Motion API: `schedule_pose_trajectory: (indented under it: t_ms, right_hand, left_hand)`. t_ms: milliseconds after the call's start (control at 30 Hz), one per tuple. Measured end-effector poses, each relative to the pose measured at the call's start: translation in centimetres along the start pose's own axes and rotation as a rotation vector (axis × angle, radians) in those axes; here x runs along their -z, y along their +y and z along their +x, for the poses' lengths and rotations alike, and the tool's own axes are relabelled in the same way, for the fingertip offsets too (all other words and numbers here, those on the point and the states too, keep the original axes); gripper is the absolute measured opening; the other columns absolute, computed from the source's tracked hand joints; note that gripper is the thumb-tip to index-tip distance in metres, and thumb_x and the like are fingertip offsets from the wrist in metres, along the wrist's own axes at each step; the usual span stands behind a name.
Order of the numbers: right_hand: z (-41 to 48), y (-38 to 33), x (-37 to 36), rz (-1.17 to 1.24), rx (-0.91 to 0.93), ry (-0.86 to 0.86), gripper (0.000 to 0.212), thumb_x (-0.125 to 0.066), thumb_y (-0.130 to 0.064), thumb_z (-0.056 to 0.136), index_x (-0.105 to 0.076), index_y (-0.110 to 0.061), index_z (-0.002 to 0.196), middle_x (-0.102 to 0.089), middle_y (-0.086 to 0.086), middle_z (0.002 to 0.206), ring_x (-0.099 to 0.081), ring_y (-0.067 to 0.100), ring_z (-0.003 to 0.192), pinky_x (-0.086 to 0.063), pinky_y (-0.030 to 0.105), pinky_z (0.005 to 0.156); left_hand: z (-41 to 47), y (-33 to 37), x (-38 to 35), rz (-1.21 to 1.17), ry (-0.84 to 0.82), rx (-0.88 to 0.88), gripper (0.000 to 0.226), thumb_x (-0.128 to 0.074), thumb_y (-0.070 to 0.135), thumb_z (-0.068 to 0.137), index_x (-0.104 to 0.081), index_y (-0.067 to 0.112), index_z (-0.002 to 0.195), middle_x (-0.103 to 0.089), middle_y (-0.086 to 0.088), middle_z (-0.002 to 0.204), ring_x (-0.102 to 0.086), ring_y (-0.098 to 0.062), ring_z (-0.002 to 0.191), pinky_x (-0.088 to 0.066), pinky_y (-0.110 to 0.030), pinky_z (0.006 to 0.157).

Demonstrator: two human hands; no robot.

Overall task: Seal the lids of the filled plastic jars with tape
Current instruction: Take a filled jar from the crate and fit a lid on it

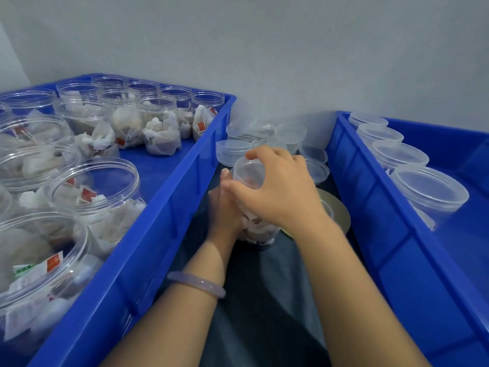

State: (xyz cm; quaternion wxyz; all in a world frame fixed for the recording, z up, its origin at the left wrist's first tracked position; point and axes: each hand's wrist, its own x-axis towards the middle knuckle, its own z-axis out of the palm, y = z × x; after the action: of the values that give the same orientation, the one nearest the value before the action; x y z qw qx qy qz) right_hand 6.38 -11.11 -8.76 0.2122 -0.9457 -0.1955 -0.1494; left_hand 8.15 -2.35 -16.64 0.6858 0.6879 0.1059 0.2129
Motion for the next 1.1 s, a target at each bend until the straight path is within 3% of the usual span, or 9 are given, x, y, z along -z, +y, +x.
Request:
schedule_pose_trajectory:
  t_ms: [133, 233, 400, 500, 633, 767, 900, 1000, 1100]
  right_hand:
    - [-0.2, 2.2, 2.9, 0.289, 0.006, -0.265, 0.077, -0.076, -0.062, 0.053, -0.053, -0.040, 0.123, -0.051, -0.016, 0.126, -0.038, 0.006, 0.120, -0.033, 0.022, 0.089]
    - [-0.5, 2.4, 1.5, 0.532, -0.051, -0.176, 0.064, -0.083, -0.050, 0.057, -0.054, -0.040, 0.113, -0.049, -0.015, 0.121, -0.046, -0.006, 0.109, -0.038, 0.012, 0.083]
    - [-0.2, -0.2, -1.7, 0.433, -0.089, 0.141, 0.074, -0.078, -0.057, 0.062, -0.052, -0.025, 0.124, -0.043, -0.008, 0.120, -0.051, 0.006, 0.106, -0.044, 0.023, 0.088]
    - [-0.3, -1.9, -2.4, 0.305, -0.111, 0.152, 0.086, -0.073, -0.064, 0.064, -0.042, -0.020, 0.132, -0.036, 0.003, 0.129, -0.048, 0.023, 0.117, -0.044, 0.034, 0.094]
    - [0.0, -1.3, -0.2, 0.077, -0.079, -0.229, 0.089, -0.057, -0.069, 0.072, -0.034, -0.018, 0.142, -0.032, 0.009, 0.134, -0.043, 0.030, 0.124, -0.040, 0.037, 0.097]
    - [0.2, 1.0, 2.9, 0.141, -0.071, -0.079, 0.049, -0.069, -0.066, 0.058, -0.062, -0.029, 0.090, -0.057, -0.012, 0.091, -0.055, 0.008, 0.089, -0.042, 0.022, 0.068]
    - [-0.3, 1.9, 2.0, 0.488, -0.050, -0.183, 0.093, -0.079, -0.057, 0.050, -0.046, -0.036, 0.134, -0.034, -0.015, 0.145, -0.030, -0.002, 0.132, -0.029, 0.020, 0.101]
    - [0.0, 1.3, 0.2, 0.527, -0.063, 0.029, 0.082, -0.081, -0.051, 0.062, -0.050, -0.027, 0.134, -0.053, -0.013, 0.133, -0.047, -0.002, 0.120, -0.039, 0.021, 0.101]
    - [0.3, 1.3, -0.3, 0.418, -0.008, 0.023, 0.076, -0.076, -0.053, 0.068, -0.050, -0.025, 0.134, -0.051, -0.011, 0.135, -0.044, 0.003, 0.124, -0.036, 0.023, 0.102]
  left_hand:
    - [0.6, 0.7, 0.4, -0.576, -0.285, 0.120, 0.046, -0.022, 0.030, 0.104, -0.061, 0.007, 0.099, -0.070, -0.009, 0.090, -0.065, -0.024, 0.091, -0.053, -0.041, 0.085]
    - [0.3, 0.4, 0.0, -0.527, -0.141, 0.102, 0.047, -0.024, 0.030, 0.104, -0.067, 0.011, 0.099, -0.071, -0.012, 0.097, -0.066, -0.027, 0.099, -0.052, -0.042, 0.089]
    - [0.3, 0.2, 0.8, 0.069, 0.283, -0.104, 0.035, -0.036, 0.018, 0.103, -0.066, 0.007, 0.090, -0.071, 0.000, 0.084, -0.060, -0.011, 0.073, -0.037, -0.005, 0.057]
    - [0.9, 0.0, 1.3, 0.488, 0.345, -0.194, 0.014, -0.044, 0.015, 0.100, -0.053, 0.006, 0.093, -0.058, -0.012, 0.086, -0.053, -0.026, 0.070, -0.026, -0.023, 0.056]
    - [0.6, 0.1, 1.2, 0.131, 0.370, -0.136, 0.030, -0.041, 0.018, 0.101, -0.047, 0.018, 0.072, -0.051, 0.007, 0.065, -0.053, -0.023, 0.065, -0.036, -0.022, 0.057]
    - [0.5, -0.1, 0.8, -0.253, 0.263, 0.029, 0.047, -0.038, 0.042, 0.096, -0.069, 0.018, 0.070, -0.067, -0.010, 0.066, -0.065, -0.032, 0.074, -0.051, -0.038, 0.068]
    - [0.4, -0.3, 0.4, -0.311, -0.048, -0.033, 0.058, -0.031, 0.033, 0.103, -0.075, 0.026, 0.065, -0.071, 0.004, 0.068, -0.068, -0.014, 0.073, -0.053, -0.030, 0.073]
    - [-0.4, -0.3, -0.1, -0.218, 0.108, -0.097, 0.063, -0.032, 0.031, 0.103, -0.061, 0.029, 0.047, -0.055, 0.018, 0.045, -0.051, 0.006, 0.045, -0.037, -0.009, 0.046]
    - [-0.2, -0.4, 0.1, -0.236, 0.176, -0.089, 0.051, -0.035, 0.034, 0.102, -0.058, 0.024, 0.058, -0.059, 0.017, 0.052, -0.055, 0.005, 0.051, -0.041, -0.011, 0.049]
